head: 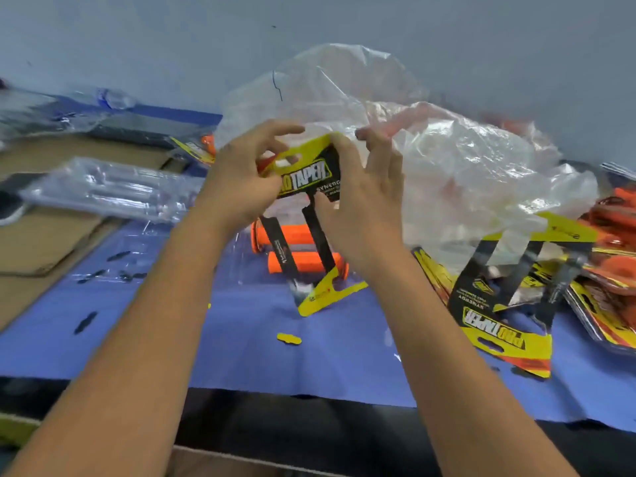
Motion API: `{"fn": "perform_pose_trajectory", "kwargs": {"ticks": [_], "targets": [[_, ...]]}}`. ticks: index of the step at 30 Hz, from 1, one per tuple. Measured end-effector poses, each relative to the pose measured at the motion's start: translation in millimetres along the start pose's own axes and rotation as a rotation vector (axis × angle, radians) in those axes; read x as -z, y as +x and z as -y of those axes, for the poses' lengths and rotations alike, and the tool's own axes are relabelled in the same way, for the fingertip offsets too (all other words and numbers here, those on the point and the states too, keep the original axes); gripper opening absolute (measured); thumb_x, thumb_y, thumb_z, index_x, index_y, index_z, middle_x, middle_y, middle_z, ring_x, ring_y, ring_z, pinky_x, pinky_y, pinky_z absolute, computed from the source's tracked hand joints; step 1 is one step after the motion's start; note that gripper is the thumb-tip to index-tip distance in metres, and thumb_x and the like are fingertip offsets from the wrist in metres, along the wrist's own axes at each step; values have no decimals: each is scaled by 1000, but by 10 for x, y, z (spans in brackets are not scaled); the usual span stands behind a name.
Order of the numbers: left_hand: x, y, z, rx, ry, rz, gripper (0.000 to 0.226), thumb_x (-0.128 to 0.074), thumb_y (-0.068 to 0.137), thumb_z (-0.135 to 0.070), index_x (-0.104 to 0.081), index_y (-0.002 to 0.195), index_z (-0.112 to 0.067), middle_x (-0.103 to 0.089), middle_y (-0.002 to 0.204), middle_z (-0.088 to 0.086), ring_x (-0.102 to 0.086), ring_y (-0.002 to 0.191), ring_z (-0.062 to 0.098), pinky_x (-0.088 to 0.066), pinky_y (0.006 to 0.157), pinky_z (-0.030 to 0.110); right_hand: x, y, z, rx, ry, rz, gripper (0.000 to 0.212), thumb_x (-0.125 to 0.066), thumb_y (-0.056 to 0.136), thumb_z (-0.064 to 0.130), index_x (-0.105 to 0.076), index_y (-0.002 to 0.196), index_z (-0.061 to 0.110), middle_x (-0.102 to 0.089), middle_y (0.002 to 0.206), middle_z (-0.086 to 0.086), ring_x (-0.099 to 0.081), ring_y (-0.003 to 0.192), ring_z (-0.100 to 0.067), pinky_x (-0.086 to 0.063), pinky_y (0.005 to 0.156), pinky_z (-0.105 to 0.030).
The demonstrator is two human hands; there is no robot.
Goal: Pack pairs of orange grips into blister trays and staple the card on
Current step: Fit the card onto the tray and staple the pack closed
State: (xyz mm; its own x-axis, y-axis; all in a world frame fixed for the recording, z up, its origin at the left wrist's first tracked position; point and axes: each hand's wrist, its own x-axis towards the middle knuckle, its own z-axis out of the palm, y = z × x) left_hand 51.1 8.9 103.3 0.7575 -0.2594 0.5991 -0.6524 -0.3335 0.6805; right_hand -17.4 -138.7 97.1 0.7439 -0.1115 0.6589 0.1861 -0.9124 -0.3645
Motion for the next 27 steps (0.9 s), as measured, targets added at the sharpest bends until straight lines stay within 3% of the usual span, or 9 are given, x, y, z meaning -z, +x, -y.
{"fn": "perform_pose_trajectory", "kwargs": {"ticks": [4, 7, 9, 13, 16, 18, 22, 25, 27], "targets": [[200, 149, -253, -187, 165, 72, 70, -44, 73, 10, -57, 129, -32, -68, 93, -6, -61, 86, -8, -42, 75, 4, -33, 256, 193, 48, -128, -32, 59, -62, 80, 20, -47, 137, 19, -45, 136, -4, -34, 130, -27, -21, 101, -36], [222, 154, -243, -294, 211, -109, 61, -50, 75, 2, -57, 127, -28, -66, 104, -9, -59, 95, 7, -45, 89, 18, 52, 412, 168, 15, -69, -8, 5, -56, 84, 18, -61, 84, 18, -55, 80, 0, -52, 86, -26, -30, 72, -34], [205, 94, -90, -236, 188, -316, 48, -56, 80, -6, -56, 123, -27, -62, 110, -12, -57, 100, 10, -41, 90, 18, 58, 470, 29, -106, 185, -1, 15, -58, 82, 16, -55, 69, 10, -48, 63, -5, -43, 67, -21, -28, 59, -35], [75, -143, 395, 223, -231, -485, 39, -56, 82, -14, -53, 121, -20, -57, 114, -1, -54, 102, 10, -45, 90, 26, 49, 383, -279, -382, 761, -60, 16, -57, 80, 5, -65, 86, -7, -53, 72, -12, -46, 68, -18, -39, 63, -32], [-116, -320, 680, 438, -432, -371, 42, -52, 86, -17, -50, 127, -12, -57, 115, 5, -53, 102, 15, -44, 85, 25, -33, 206, -448, -411, 1054, -54, 26, -52, 88, -7, -71, 90, 9, -70, 84, -4, -61, 79, -17, -52, 75, -32], [-247, -401, 753, 446, -510, -339, 43, -53, 87, -5, -48, 130, -5, -60, 109, 10, -54, 99, 22, -45, 77, 25, -143, 75, -531, -370, 1149, -33, 34, -55, 84, -8, -74, 80, 20, -71, 84, -1, -62, 80, -12, -49, 79, -25], [-294, -517, 813, 463, -665, -479, 39, -63, 62, -24, -61, 100, -15, -64, 91, 4, -60, 85, 13, -50, 80, 26, -369, -107, -663, -472, 1215, 53, 39, -53, 70, -11, -73, 67, 22, -54, 91, -32, -48, 78, -36, -40, 79, -41], [-260, -546, 907, 378, -619, -473, 22, -50, 75, 3, -65, 85, -9, -62, 95, 8, -63, 85, 5, -49, 81, 24, -506, -191, -780, -502, 1031, -12, 49, -46, 76, -22, -72, 74, 18, -60, 68, 0, -58, 68, -21, -48, 72, -32], [-229, -569, 933, 399, -573, -480, 24, -45, 76, -4, -67, 86, -6, -66, 92, 7, -64, 83, 7, -48, 77, 20, -572, -256, -822, -526, 992, 10, 45, -46, 77, -24, -70, 79, 15, -65, 70, 3, -62, 69, -17, -51, 68, -32]]}}
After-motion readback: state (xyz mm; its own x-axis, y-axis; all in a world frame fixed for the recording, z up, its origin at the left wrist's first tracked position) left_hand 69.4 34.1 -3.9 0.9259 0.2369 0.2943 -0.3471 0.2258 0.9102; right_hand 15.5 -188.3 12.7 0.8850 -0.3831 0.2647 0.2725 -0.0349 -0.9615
